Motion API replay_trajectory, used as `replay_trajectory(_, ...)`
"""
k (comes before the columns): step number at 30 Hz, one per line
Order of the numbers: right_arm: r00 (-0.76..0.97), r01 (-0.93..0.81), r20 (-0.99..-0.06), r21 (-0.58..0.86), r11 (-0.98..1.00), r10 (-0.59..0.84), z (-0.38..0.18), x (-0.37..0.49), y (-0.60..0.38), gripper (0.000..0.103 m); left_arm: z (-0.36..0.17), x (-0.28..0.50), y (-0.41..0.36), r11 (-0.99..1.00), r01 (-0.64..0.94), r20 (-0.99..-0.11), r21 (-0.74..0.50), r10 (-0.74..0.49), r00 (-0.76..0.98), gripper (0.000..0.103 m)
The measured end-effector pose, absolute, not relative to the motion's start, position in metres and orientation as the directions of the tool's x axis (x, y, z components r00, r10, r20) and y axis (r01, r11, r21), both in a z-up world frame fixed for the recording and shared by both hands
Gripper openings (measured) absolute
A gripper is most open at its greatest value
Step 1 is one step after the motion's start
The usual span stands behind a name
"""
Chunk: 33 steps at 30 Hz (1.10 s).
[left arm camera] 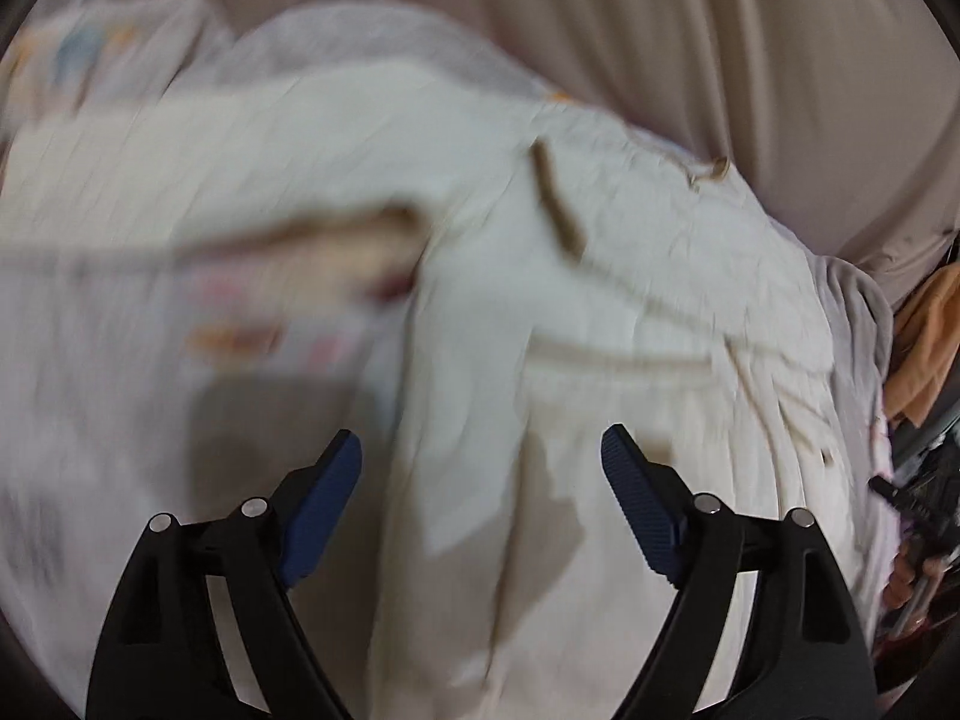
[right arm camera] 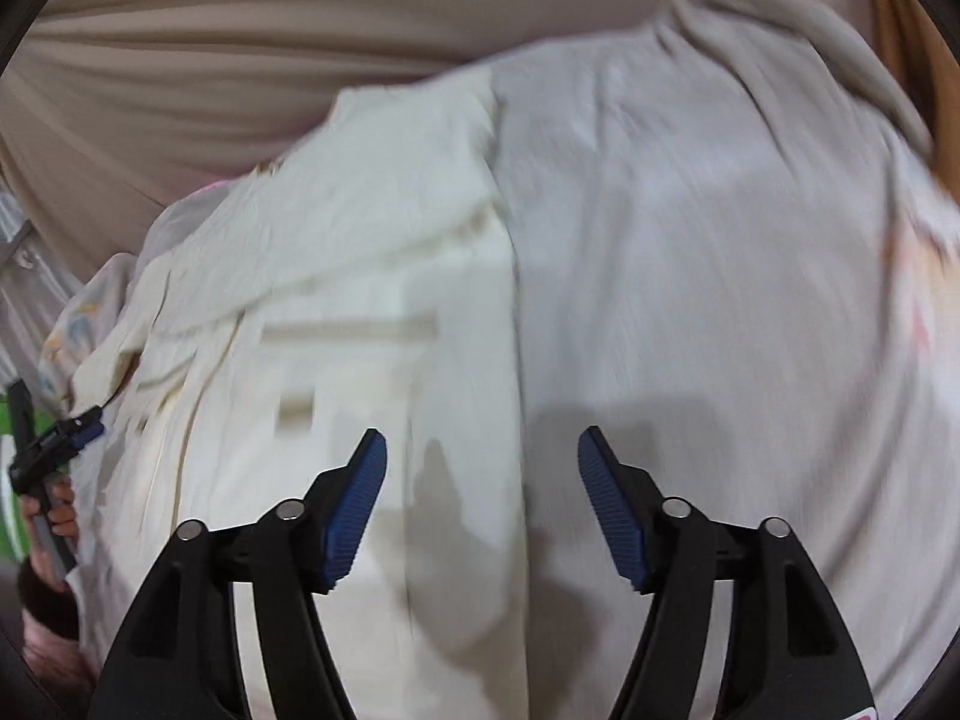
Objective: Fold large clothes
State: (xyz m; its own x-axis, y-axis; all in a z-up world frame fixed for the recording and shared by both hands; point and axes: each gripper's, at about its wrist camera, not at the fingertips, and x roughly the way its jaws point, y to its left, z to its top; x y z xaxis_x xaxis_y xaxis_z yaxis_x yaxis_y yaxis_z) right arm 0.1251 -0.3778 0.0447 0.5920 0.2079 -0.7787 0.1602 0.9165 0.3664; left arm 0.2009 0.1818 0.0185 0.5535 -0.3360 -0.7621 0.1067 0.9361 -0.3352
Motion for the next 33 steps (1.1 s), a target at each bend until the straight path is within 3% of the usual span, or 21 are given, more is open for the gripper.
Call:
replay_trajectory(3,0.554,0.176,-0.788,0.426,0.887,0.268,0.021,0.081,-0.374,0.068,-0.006,0.168,0.193,0.906,0.08,-0.783,-0.415,-0.401,0.476,0.077)
replay_trajectory(5,0.557,0.162,-0.781,0.436,0.885,0.283,0.008,0.074,-0.361,0.067,-0.011,0.159,0.187,0.912,0.092,-0.781,-0.4,-0.392,0.486,0.067)
replay_trajectory(6,0.578,0.16,-0.777,0.407,0.899,0.249,0.009,0.072,-0.354,0.064,-0.01,0.156,0.181,0.922,0.112,-0.784,-0.371,-0.375,0.494,0.053)
replay_trajectory(7,0.586,0.138,-0.776,0.379,0.915,0.233,0.01,0.073,-0.345,0.036,-0.008,0.155,0.175,0.918,0.128,-0.784,-0.374,-0.387,0.486,0.032)
replay_trajectory(8,0.585,0.116,-0.776,0.369,0.922,0.237,0.013,0.073,-0.34,0.013,-0.006,0.152,0.173,0.917,0.129,-0.782,-0.376,-0.389,0.487,0.027)
replay_trajectory(9,0.597,0.116,-0.768,0.368,0.922,0.232,0.018,0.072,-0.335,0.011,0.001,0.148,0.171,0.923,0.129,-0.778,-0.363,-0.376,0.503,0.018)
replay_trajectory(11,0.636,0.107,-0.74,0.365,0.925,0.219,0.037,0.062,-0.33,0.007,0.016,0.136,0.169,0.933,0.154,-0.765,-0.325,-0.356,0.538,0.011)
replay_trajectory(17,0.701,0.061,-0.685,0.332,0.941,0.196,0.08,-0.033,-0.332,0.006,0.042,0.064,0.19,0.919,0.238,-0.755,-0.315,-0.395,0.524,0.009)
replay_trajectory(22,0.592,0.157,-0.791,0.3,0.941,0.153,0.031,-0.101,-0.333,0.009,-0.007,0.007,0.202,0.924,0.216,-0.818,-0.317,-0.382,0.431,0.013)
replay_trajectory(24,0.544,0.19,-0.831,0.255,0.948,0.115,0.011,-0.113,-0.334,0.017,-0.003,-0.003,0.208,0.921,0.194,-0.793,-0.336,-0.388,0.469,0.015)
replay_trajectory(26,0.552,0.203,-0.829,0.238,0.95,0.089,0.021,-0.115,-0.341,0.017,0.021,-0.006,0.212,0.911,0.197,-0.748,-0.362,-0.41,0.521,0.015)
replay_trajectory(30,0.697,0.212,-0.716,0.169,0.963,-0.028,0.09,-0.097,-0.352,0.026,0.099,0.011,0.187,0.913,0.295,-0.619,-0.281,-0.407,0.671,0.02)
replay_trajectory(33,0.782,0.153,-0.623,0.163,0.975,-0.018,0.127,-0.051,-0.348,0.024,0.121,0.054,0.155,0.907,0.351,-0.571,-0.235,-0.42,0.705,0.023)
